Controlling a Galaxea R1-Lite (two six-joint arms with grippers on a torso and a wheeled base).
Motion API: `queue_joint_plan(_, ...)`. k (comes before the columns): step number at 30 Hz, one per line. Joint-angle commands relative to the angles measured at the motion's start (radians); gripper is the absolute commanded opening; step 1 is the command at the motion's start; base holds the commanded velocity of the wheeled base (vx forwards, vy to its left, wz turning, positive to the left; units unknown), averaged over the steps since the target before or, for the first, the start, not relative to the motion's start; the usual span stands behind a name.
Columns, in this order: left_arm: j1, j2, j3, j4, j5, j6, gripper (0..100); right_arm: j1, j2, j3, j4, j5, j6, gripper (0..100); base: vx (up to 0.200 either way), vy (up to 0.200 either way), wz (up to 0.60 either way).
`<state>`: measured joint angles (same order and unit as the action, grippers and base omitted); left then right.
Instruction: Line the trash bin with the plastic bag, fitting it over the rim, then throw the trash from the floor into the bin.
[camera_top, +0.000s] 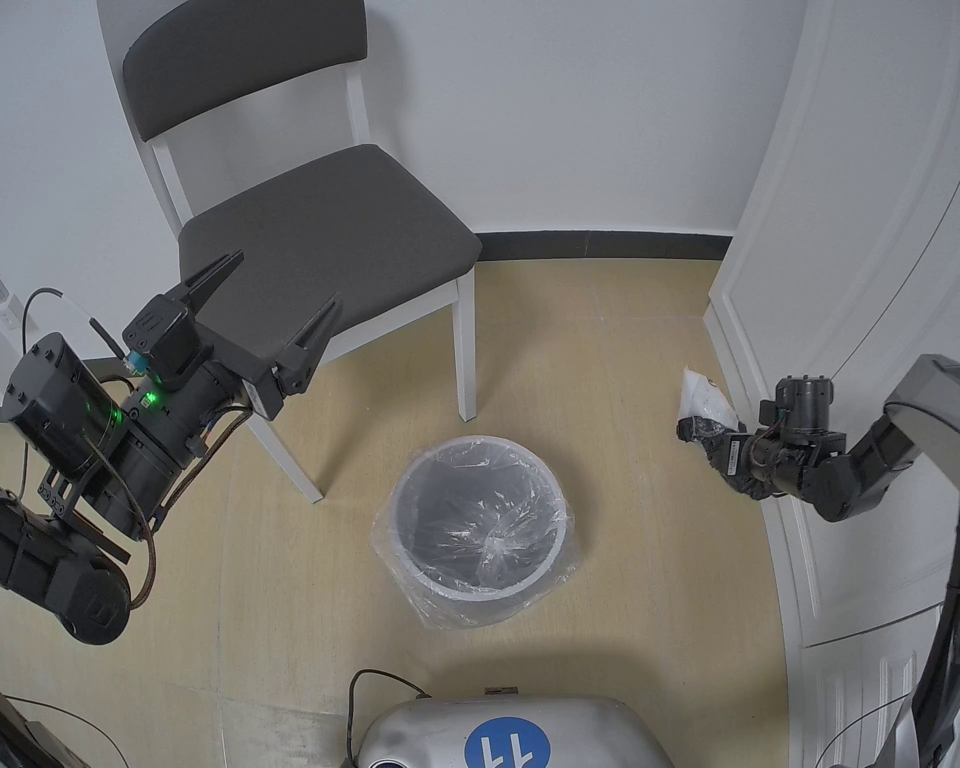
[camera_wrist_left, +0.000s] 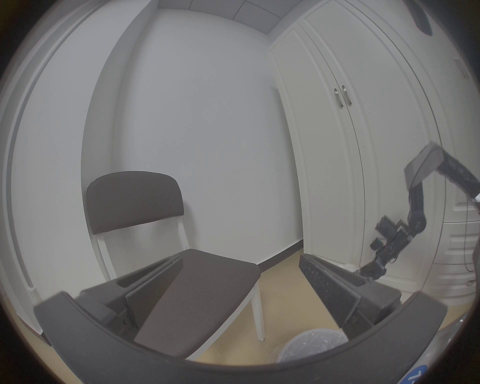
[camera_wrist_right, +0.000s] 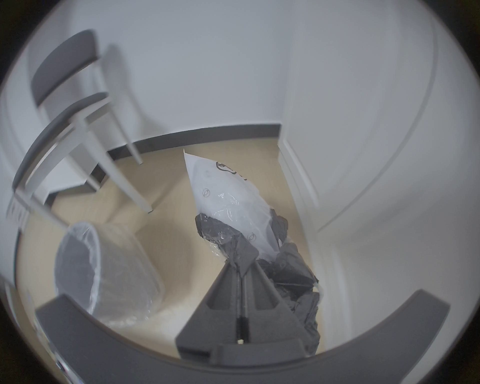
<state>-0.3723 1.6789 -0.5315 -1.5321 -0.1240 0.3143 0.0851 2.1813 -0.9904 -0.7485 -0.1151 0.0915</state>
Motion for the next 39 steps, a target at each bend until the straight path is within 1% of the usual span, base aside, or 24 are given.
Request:
queue_joint_plan(1, 0.003, -0.005, -0.005, 0.0, 0.0, 0.002, 100, 0.065, -0.342, 0.159, 0.044, 0.0, -0.259, 0, 0.0, 0.0, 0.0)
queue_joint_plan(4, 0.006, 0.002, -0.007, 0.0, 0.0, 0.002, 100, 0.128, -0.428, 0.151, 0.152, -0.003, -0.411, 0, 0.0, 0.0, 0.0)
queue_joint_plan(5, 0.006, 0.004, -0.008, 0.0, 0.0, 0.002, 100, 0.136, -0.436, 0.151, 0.161, -0.006, -0.426, 0, 0.0, 0.0, 0.0)
queue_joint_plan(6, 0.006, 0.005, -0.01, 0.0, 0.0, 0.002, 100, 0.179, -0.472, 0.15, 0.205, -0.014, -0.509, 0, 0.0, 0.0, 0.0)
queue_joint_plan(7, 0.007, 0.005, -0.01, 0.0, 0.0, 0.0, 100, 0.203, -0.489, 0.154, 0.219, -0.015, -0.562, 0, 0.0, 0.0, 0.0)
queue_joint_plan(8, 0.009, 0.005, -0.008, 0.0, 0.0, 0.0, 100, 0.223, -0.503, 0.159, 0.224, -0.015, -0.613, 0, 0.0, 0.0, 0.0)
queue_joint_plan(9, 0.009, 0.005, -0.008, 0.0, 0.0, 0.0, 100, 0.223, -0.503, 0.159, 0.224, -0.015, -0.613, 0, 0.0, 0.0, 0.0)
queue_joint_plan(10, 0.016, -0.001, -0.002, 0.001, 0.001, 0.0, 100, 0.259, -0.526, 0.167, 0.23, -0.014, -0.73, 0, 0.0, 0.0, 0.0)
queue_joint_plan(13, 0.05, -0.007, 0.001, 0.001, 0.001, 0.009, 100, 0.295, -0.543, 0.17, 0.233, -0.005, -0.915, 0, 0.0, 0.0, 0.0)
queue_joint_plan(14, 0.055, -0.008, 0.001, 0.0, 0.0, 0.011, 100, 0.3, -0.541, 0.168, 0.233, -0.005, -0.943, 0, 0.0, 0.0, 0.0)
queue_joint_plan(15, 0.067, -0.01, -0.004, 0.0, 0.0, 0.019, 100, 0.315, -0.538, 0.161, 0.233, -0.001, -1.023, 0, 0.0, 0.0, 0.0)
queue_joint_plan(16, 0.075, -0.013, -0.005, 0.0, 0.0, 0.022, 100, 0.328, -0.532, 0.156, 0.23, -0.003, -1.072, 0, 0.0, 0.0, 0.0)
queue_joint_plan(17, 0.076, -0.013, -0.005, 0.0, 0.0, 0.023, 100, 0.329, -0.531, 0.154, 0.23, -0.003, -1.079, 0, 0.0, 0.0, 0.0)
queue_joint_plan(20, 0.105, -0.036, -0.005, 0.0, -0.002, 0.022, 100, 0.346, -0.486, 0.102, 0.222, -0.001, -1.348, 0, 0.0, 0.0, 0.0)
queue_joint_plan(21, 0.118, -0.045, -0.002, 0.001, -0.003, 0.022, 100, 0.346, -0.468, 0.072, 0.221, 0.002, -1.46, 0, 0.0, 0.0, 0.0)
queue_joint_plan(22, 0.121, -0.05, -0.002, 0.001, -0.003, 0.022, 100, 0.346, -0.459, 0.059, 0.221, 0.005, -1.501, 0, 0.0, 0.0, 0.0)
queue_joint_plan(23, 0.138, -0.062, 0.001, 0.001, -0.006, 0.02, 100, 0.338, -0.431, 0.012, 0.218, 0.035, -1.638, 0, 0.0, 0.0, 0.0)
queue_joint_plan(24, 0.15, -0.071, 0.001, 0.001, -0.006, 0.019, 100, 0.337, -0.408, -0.025, 0.218, 0.068, -1.721, 0, 0.0, 0.0, 0.0)
queue_joint_plan(26, 0.165, -0.088, 0.002, 0.001, -0.008, 0.017, 100, 0.337, -0.359, -0.093, 0.218, 0.118, -1.839, 0, 0.0, 0.0, 0.0)
queue_joint_plan(28, 0.178, -0.105, 0.004, 0.001, -0.008, 0.014, 100, 0.349, -0.316, -0.154, 0.222, 0.135, -1.911, 0, 0.0, 0.0, 0.0)
queue_joint_plan(32, 0.204, -0.137, 0.005, 0.001, -0.009, 0.012, 100, 0.397, -0.261, -0.221, 0.222, 0.127, -1.954, 0, 0.0, 0.0, 0.0)
queue_joint_plan(35, 0.233, -0.154, 0.005, 0.001, -0.009, 0.012, 100, 0.421, -0.221, -0.289, 0.227, 0.127, -2.069, 0, 0.0, 0.0, 0.0)
queue_joint_plan(37, 0.25, -0.162, 0.004, 0.001, -0.009, 0.011, 100, 0.44, -0.184, -0.358, 0.238, 0.134, -2.172, 0, 0.0, 0.0, 0.0)
queue_joint_plan(39, 0.254, -0.165, 0.004, 0.001, -0.009, 0.011, 100, 0.446, -0.164, -0.386, 0.244, 0.137, -2.204, 0, 0.0, 0.0, 0.0)
